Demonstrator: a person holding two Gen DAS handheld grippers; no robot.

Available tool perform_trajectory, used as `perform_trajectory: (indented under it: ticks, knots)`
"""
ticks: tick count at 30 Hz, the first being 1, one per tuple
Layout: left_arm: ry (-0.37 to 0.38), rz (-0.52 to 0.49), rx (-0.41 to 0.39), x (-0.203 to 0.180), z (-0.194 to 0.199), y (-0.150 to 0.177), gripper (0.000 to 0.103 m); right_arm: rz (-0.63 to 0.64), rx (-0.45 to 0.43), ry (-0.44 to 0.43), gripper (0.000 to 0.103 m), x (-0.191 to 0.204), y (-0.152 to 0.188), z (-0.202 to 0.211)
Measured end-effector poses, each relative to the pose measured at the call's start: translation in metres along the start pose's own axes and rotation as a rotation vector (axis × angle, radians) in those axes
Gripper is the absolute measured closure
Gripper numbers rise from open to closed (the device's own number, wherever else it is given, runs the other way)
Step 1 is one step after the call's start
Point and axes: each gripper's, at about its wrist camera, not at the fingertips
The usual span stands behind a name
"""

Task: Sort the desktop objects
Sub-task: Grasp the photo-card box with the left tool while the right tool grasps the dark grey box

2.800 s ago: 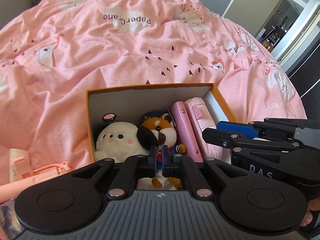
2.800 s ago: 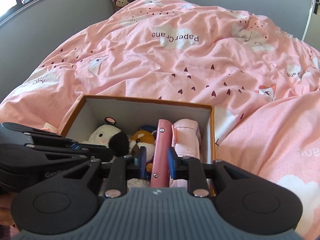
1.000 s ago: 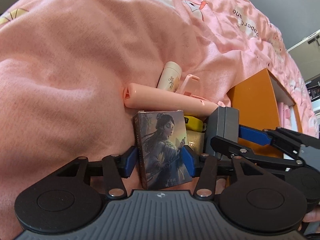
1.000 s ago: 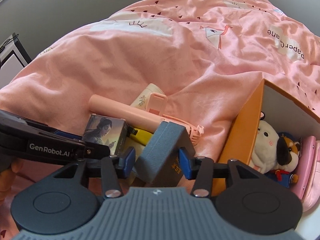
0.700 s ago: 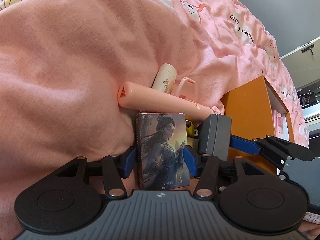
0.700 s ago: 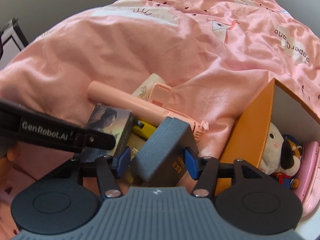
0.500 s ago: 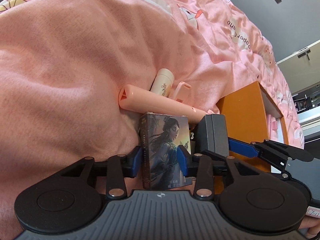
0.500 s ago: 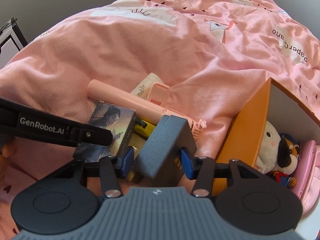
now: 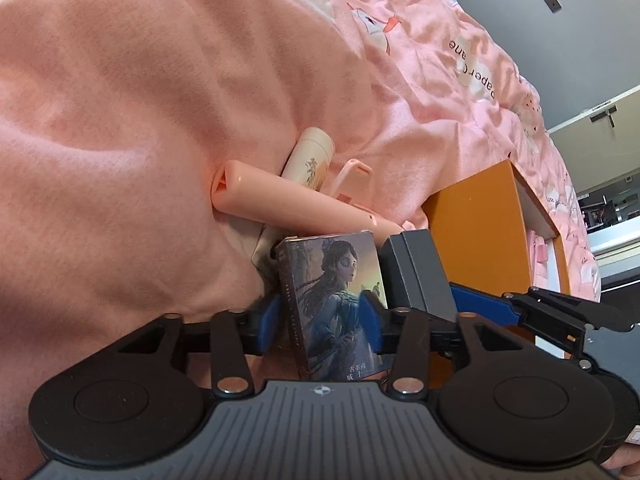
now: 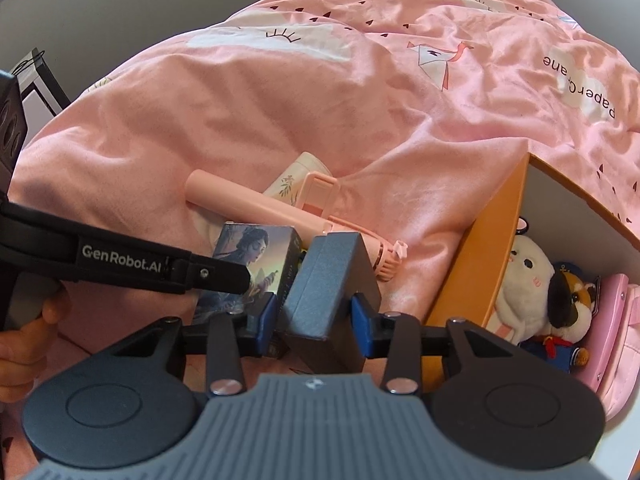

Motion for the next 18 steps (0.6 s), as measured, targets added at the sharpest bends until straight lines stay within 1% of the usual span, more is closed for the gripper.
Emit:
perform_trajectory:
  ticks: [2, 3, 4, 8, 11, 13, 14, 15, 16, 18]
  knots:
    - [-0.004, -0.005, 0.0, -0.002, -0.004, 0.0, 0.04, -0.002, 0.0, -0.003, 0.06, 0.001, 0.0, 0.0]
    - [-0.003, -0.006, 0.0, -0.003, -0.006, -0.001, 0.035, -0.002, 0.0, -0.004, 0.06, 0.001, 0.0, 0.0]
    - [-0.002, -0.004, 0.0, -0.003, -0.006, 0.0, 0.032, -0.002, 0.0, -0.004, 0.06, 0.0, 0.0, 0.0]
    - [0.018, 0.0, 0.014, -0.005, -0.013, 0.0, 0.032, 0.003, -0.006, -0.006, 0.06, 0.0, 0.0, 0.0]
    - [0.043, 0.02, 0.013, -0.003, -0.013, -0.001, 0.041, 0.003, -0.018, -0.012, 0.06, -0.001, 0.001, 0.0]
    - [0.054, 0.036, 0.001, 0.0, -0.008, -0.001, 0.052, -0.011, -0.026, -0.022, 0.061, -0.004, 0.002, 0.002]
    - [0.06, 0.041, -0.012, 0.0, -0.005, -0.001, 0.055, -0.019, -0.032, -0.028, 0.061, -0.005, 0.002, 0.004]
    - [0.067, 0.045, -0.025, 0.001, -0.001, -0.001, 0.059, -0.029, -0.04, -0.035, 0.061, -0.005, 0.003, 0.005]
    - [0.077, 0.049, -0.034, 0.001, 0.003, -0.002, 0.061, -0.035, -0.044, -0.041, 0.061, -0.006, 0.003, 0.007]
    - [0.088, 0.047, -0.049, -0.001, 0.009, -0.001, 0.062, -0.041, -0.047, -0.047, 0.062, -0.007, 0.003, 0.007]
Point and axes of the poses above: each gripper's, at about its wrist camera, not at the fingertips, and z roughly against the way its jaws point, x to its left, y to its underside, and after that the axes turned 2 degrees about -y, right-handed
